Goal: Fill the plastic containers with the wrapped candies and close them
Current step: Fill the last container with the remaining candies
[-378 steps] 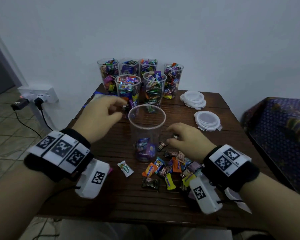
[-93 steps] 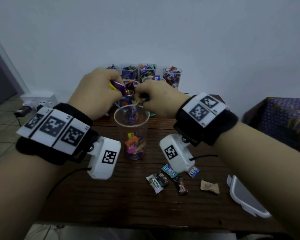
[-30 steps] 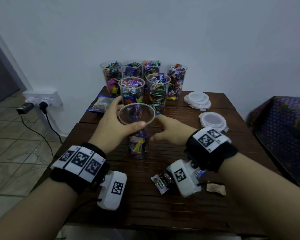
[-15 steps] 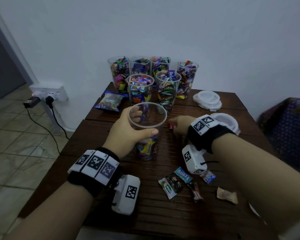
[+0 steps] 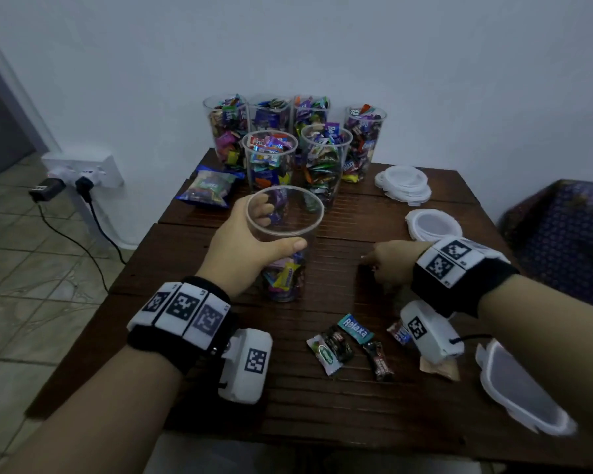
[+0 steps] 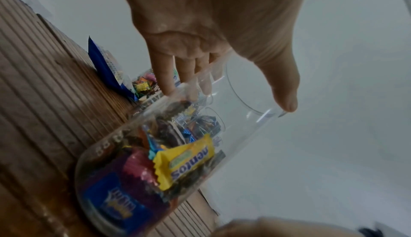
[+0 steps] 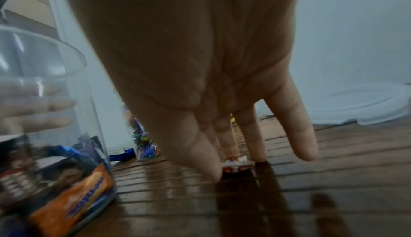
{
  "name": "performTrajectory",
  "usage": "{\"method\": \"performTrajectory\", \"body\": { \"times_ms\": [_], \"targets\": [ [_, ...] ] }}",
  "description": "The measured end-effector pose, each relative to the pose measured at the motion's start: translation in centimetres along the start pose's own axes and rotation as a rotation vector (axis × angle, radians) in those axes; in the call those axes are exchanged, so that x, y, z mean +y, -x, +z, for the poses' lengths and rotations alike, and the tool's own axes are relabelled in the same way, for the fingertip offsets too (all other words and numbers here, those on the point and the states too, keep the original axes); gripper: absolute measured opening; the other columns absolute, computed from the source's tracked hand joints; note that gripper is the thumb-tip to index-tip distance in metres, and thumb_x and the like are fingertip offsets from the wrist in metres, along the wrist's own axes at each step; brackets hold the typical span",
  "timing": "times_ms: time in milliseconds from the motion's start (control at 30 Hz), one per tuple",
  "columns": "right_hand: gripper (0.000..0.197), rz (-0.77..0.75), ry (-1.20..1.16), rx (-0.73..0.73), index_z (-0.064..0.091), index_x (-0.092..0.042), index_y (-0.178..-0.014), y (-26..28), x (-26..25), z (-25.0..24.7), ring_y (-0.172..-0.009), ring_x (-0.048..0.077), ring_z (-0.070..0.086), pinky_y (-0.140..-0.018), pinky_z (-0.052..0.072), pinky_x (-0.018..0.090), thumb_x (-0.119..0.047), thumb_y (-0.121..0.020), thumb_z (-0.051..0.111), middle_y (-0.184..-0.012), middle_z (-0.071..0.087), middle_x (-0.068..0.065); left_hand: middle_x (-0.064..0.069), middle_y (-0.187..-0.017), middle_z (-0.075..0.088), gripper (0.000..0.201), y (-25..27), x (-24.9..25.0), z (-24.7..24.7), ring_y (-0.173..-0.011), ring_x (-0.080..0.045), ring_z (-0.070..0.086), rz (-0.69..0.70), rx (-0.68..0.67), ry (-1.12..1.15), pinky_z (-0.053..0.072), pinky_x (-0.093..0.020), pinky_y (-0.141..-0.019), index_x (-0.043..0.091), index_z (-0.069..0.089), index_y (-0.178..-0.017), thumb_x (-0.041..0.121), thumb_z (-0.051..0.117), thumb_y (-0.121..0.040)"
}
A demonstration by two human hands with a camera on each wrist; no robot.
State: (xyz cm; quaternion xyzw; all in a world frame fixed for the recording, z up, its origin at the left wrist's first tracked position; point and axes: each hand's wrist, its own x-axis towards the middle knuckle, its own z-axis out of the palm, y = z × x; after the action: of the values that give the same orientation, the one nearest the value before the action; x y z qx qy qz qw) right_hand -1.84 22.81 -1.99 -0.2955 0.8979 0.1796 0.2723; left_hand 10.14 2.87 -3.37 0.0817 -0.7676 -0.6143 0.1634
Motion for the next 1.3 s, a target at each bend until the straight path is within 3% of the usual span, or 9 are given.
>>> {"method": "performTrajectory", "body": {
  "times_ms": [133,433,633,733,800,933,1100,1200,1300],
  "targets": [
    [0.06,-0.016,-0.046,-0.033,0.027,-0.028,-0.148,3.3,1.3,2.2,-0.128,0.026,0.041,-0.105,0.038,0.038,-0.021,-0.093,0.049,-0.144,0.036,0.006,0.013,-0.118,0.053,0.093,-0.1,-0.1,0.1,-0.117,-0.013,0.053,-0.003,0.01,-0.01,0.044,-0.041,-0.102,0.032,0.042,-0.12,0.049,0.091,-0.043],
    [0.088,-0.01,-0.006,-0.089,0.006,-0.04,-0.149,8.1,1.3,6.9,-0.127,0.023,0.037,-0.103,0.04,0.038,-0.023,-0.085,0.064,-0.144,0.024,0.001,0.008,-0.12,0.053,0.09,-0.1,-0.2,0.1,-0.117,-0.013,0.052,0.013,0.009,-0.018,0.043,-0.042,-0.104,0.03,0.041,-0.121,0.046,0.088,-0.045],
    [0.074,-0.028,-0.088,-0.048,0.014,-0.04,-0.148,9.1,0.0,7.5,-0.121,0.021,0.044,-0.095,0.042,0.03,-0.02,-0.091,0.057,-0.135,0.03,0.001,0.01,-0.119,0.052,0.09,0.1,0.0,0.1,-0.117,-0.013,0.052,0.017,0.004,-0.03,0.042,-0.039,-0.103,0.03,0.04,-0.121,0.045,0.088,-0.046],
    [0.063,-0.02,-0.169,0.049,0.028,-0.034,-0.145,8.9,-0.7,7.6,-0.115,0.024,0.05,-0.089,0.043,0.028,-0.012,-0.091,0.051,-0.129,0.035,0.003,0.011,-0.117,0.052,0.087,0.2,0.1,0.1,-0.117,-0.013,0.052,0.017,0.003,-0.019,0.042,-0.041,-0.104,0.03,0.04,-0.121,0.048,0.077,-0.045],
    [0.055,0.007,-0.268,0.102,0.036,-0.031,-0.142,8.6,-1.3,7.5,-0.114,0.026,0.052,-0.09,0.042,0.029,-0.011,-0.092,0.046,-0.126,0.038,0.004,0.013,-0.116,0.052,0.088,0.1,0.0,0.1,-0.117,-0.013,0.052,0.017,0.004,-0.024,0.043,-0.041,-0.104,0.03,0.04,-0.122,0.049,0.082,-0.046],
    [0.045,0.075,-0.381,0.144,0.039,-0.024,-0.14,8.1,-3.7,6.7,-0.119,0.029,0.048,-0.099,0.041,0.036,-0.035,-0.096,0.041,-0.13,0.039,0.007,0.018,-0.114,0.051,0.084,0.0,-0.1,0.1,-0.115,-0.011,0.052,0.021,0.007,-0.041,0.043,-0.04,-0.103,0.032,0.04,-0.121,0.046,0.082,-0.049],
    [0.082,0.087,-0.267,0.157,0.032,-0.021,-0.143,8.0,-7.5,6.4,-0.124,0.029,0.04,-0.099,0.041,0.041,-0.074,-0.081,0.042,-0.138,0.036,0.008,0.016,-0.114,0.052,0.091,0.0,-0.2,0.1,-0.115,-0.01,0.053,0.02,0.011,-0.045,0.043,-0.039,-0.103,0.033,0.041,-0.12,0.052,0.085,-0.043],
    [0.077,0.083,-0.206,0.185,0.034,-0.021,-0.141,7.7,-9.0,6.7,-0.121,0.03,0.039,-0.094,0.043,0.041,-0.066,-0.082,0.052,-0.135,0.035,0.009,0.014,-0.115,0.052,0.088,0.1,-0.2,0.1,-0.115,-0.011,0.053,0.023,0.015,-0.053,0.042,-0.041,-0.104,0.032,0.041,-0.12,0.047,0.087,-0.048],
    [0.053,0.053,-0.227,0.228,0.039,-0.018,-0.138,7.3,-9.5,6.7,-0.12,0.032,0.04,-0.093,0.042,0.039,-0.042,-0.093,0.051,-0.134,0.036,0.011,0.016,-0.114,0.052,0.081,0.1,-0.1,0.1,-0.114,-0.01,0.053,0.024,0.018,-0.057,0.043,-0.04,-0.103,0.034,0.041,-0.119,0.045,0.081,-0.049]
  ]
}}
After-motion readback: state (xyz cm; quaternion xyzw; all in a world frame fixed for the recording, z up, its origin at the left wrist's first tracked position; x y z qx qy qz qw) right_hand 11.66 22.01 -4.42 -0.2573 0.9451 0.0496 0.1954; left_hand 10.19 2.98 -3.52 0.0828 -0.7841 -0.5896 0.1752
